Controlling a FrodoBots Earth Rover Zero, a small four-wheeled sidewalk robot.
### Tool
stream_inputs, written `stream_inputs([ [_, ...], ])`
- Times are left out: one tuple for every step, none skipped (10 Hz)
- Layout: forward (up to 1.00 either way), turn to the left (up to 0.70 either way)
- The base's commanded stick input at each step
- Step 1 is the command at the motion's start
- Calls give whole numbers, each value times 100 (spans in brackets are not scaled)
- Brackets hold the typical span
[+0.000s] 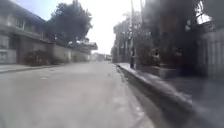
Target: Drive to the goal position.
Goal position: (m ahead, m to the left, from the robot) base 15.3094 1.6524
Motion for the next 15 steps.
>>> stream_inputs([
  [100, 0],
  [100, 0],
  [100, 0],
  [100, 0],
  [100, 0],
  [100, 0],
  [100, 0],
  [100, 0],
  [100, 0],
  [100, 0],
  [100, 0],
  [100, 0],
  [100, 0],
  [100, 0],
  [100, 0],
])
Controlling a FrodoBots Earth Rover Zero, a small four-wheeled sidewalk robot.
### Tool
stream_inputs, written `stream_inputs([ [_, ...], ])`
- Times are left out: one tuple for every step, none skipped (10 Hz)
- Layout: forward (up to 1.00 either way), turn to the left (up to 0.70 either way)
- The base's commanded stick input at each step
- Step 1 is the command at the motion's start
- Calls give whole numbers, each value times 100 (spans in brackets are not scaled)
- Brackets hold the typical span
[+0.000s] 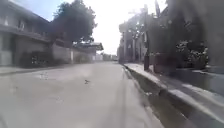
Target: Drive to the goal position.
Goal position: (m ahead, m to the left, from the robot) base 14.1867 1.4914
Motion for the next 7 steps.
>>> stream_inputs([
  [100, 0],
  [100, 0],
  [100, 0],
  [100, 0],
  [100, 0],
  [100, 0],
  [100, 0],
])
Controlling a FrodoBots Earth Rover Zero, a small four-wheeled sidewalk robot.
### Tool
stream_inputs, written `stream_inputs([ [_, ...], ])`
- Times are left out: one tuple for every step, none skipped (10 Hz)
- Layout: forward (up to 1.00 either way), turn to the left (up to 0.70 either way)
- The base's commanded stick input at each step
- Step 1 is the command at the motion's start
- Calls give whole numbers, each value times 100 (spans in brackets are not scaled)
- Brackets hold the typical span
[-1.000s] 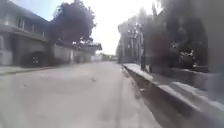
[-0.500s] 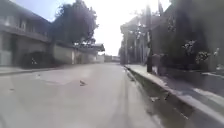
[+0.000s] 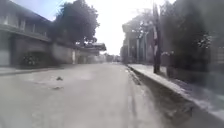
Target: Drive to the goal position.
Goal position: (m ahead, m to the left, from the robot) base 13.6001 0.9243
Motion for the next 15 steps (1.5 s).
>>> stream_inputs([
  [100, 0],
  [100, 0],
  [100, 0],
  [100, -14],
  [100, -40],
  [100, -40],
  [100, -40],
  [100, -40],
  [100, -40],
  [100, -29],
  [100, 0],
  [100, 0],
  [100, 0],
  [100, 0],
  [100, 0],
])
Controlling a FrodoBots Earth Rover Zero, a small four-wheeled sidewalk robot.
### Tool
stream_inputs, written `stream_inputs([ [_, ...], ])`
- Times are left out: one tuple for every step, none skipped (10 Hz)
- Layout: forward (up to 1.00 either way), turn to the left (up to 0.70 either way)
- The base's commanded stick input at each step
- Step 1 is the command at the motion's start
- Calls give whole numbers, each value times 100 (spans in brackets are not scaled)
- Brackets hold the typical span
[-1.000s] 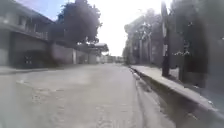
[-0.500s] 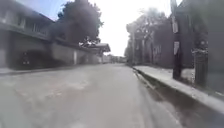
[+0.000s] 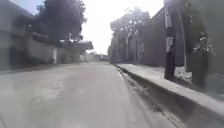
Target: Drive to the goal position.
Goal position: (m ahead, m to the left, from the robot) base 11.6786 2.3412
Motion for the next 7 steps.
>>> stream_inputs([
  [100, 0],
  [100, 0],
  [100, 0],
  [100, 0],
  [100, 0],
  [100, 0],
  [100, 0],
])
